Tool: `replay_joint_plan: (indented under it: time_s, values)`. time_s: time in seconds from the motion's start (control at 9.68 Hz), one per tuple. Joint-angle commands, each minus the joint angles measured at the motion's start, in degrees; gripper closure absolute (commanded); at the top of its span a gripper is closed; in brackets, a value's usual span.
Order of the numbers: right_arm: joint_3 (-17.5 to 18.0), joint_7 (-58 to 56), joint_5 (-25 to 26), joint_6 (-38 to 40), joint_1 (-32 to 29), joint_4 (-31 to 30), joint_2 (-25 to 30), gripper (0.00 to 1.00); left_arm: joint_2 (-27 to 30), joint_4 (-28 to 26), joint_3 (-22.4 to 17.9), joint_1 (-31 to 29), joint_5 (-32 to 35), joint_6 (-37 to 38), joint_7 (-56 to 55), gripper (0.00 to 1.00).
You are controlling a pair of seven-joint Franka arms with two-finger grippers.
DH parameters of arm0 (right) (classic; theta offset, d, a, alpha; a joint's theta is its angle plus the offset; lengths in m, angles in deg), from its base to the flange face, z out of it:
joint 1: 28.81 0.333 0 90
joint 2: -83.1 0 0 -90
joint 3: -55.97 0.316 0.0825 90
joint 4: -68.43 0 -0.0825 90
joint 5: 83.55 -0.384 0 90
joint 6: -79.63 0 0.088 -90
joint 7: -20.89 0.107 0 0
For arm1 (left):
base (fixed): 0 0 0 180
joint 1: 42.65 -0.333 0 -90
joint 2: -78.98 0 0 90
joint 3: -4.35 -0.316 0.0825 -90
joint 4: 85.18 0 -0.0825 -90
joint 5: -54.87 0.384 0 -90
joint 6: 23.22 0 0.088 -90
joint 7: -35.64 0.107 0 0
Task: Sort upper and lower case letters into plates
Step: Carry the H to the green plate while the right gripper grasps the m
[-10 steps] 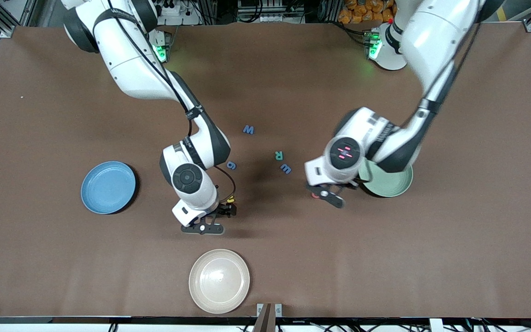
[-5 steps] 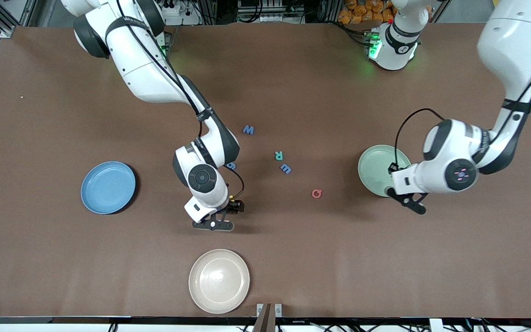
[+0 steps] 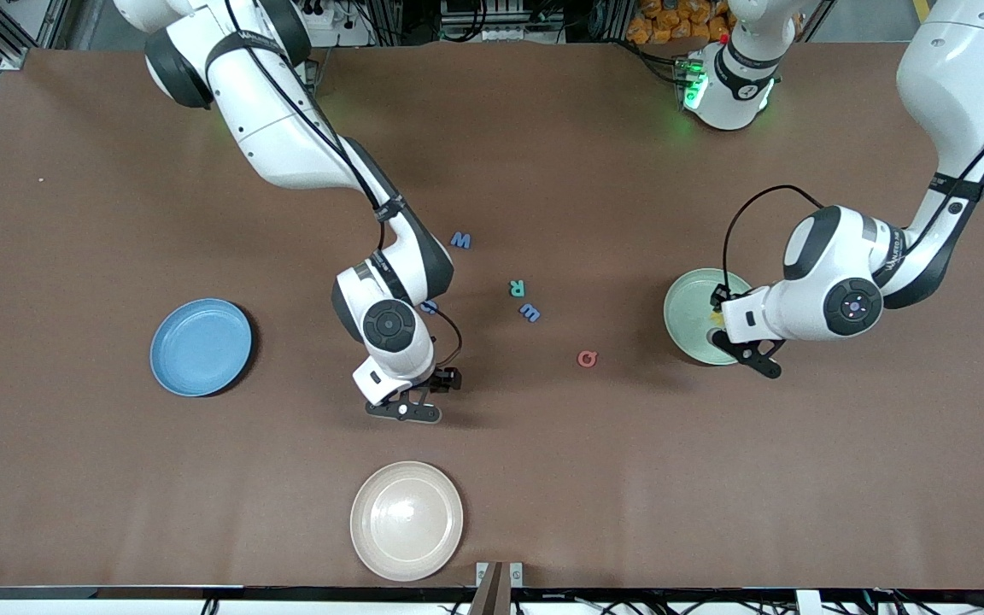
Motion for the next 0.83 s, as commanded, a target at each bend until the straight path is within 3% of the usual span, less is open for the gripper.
replay_joint_plan:
  time_s: [0.0, 0.1, 0.21, 0.31, 0.52, 0.72]
  values:
    - [-0.18, 1.37, -0.26, 0.66, 0.45, 1.98, -1.07, 0.0, 2.05, -1.39, 0.35, 1.77, -1.35, -0.84, -3.27, 0.12]
    - [-0.18, 1.45, -0.26, 0.66, 0.45, 1.98, -1.07, 0.26, 2.05, -0.43, 0.53, 3.87, -1.17, -0.93, -4.07, 0.12]
    - [-0.18, 2.76, -0.34, 0.66, 0.71, 1.98, -0.99, 0.99, 2.05, 0.89, 0.53, 7.81, -0.22, -3.1, -4.43, 0.12]
    - [-0.18, 4.51, -0.34, 0.66, 0.97, 1.98, -0.99, 1.0, 1.7, 1.07, 0.36, 11.5, -0.12, -9.13, -5.39, 0.11]
    - [-0.1, 4.79, -0.43, 0.75, 1.06, 1.98, -0.55, 1.0, -2.67, 1.42, 0.27, 13.55, 3.98, -23.7, -5.31, 0.0]
    - [-0.1, 4.8, -0.52, 0.84, 0.89, 1.98, -0.29, 1.0, -6.63, 4.66, -1.48, 18.99, 10.75, -27.38, -5.4, 0.0]
